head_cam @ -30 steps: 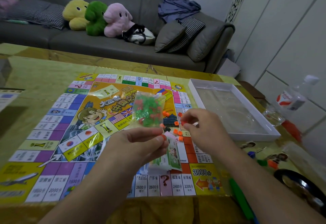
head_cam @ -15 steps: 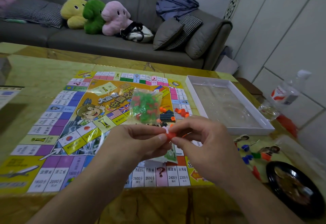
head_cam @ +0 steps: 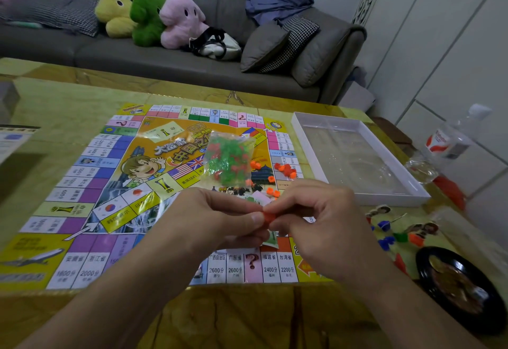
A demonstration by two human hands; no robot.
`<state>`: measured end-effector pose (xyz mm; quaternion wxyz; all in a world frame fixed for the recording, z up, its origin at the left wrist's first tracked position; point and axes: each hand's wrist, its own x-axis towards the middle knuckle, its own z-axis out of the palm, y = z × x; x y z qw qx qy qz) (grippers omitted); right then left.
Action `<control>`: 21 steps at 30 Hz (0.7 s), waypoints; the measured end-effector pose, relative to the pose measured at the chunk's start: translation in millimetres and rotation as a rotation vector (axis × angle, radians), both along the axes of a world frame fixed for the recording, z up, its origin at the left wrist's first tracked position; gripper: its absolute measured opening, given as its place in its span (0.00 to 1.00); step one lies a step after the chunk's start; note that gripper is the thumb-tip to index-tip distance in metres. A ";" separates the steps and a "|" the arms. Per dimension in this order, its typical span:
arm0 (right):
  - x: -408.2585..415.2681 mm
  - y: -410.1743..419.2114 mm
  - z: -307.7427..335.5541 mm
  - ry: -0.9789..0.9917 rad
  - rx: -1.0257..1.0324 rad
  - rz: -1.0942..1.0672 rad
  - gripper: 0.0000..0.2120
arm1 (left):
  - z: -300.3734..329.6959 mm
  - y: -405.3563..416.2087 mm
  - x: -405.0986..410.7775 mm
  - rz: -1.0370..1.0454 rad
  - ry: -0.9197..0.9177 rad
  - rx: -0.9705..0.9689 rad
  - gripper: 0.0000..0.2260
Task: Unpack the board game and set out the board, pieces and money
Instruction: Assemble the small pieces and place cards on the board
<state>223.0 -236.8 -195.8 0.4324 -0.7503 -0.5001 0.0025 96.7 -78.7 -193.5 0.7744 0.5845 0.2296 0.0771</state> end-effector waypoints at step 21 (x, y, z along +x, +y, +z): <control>118.5 73.1 -17.5 -0.116 -0.770 -0.494 0.17 | -11.5 10.7 10.4 0.184 0.030 -0.167 0.04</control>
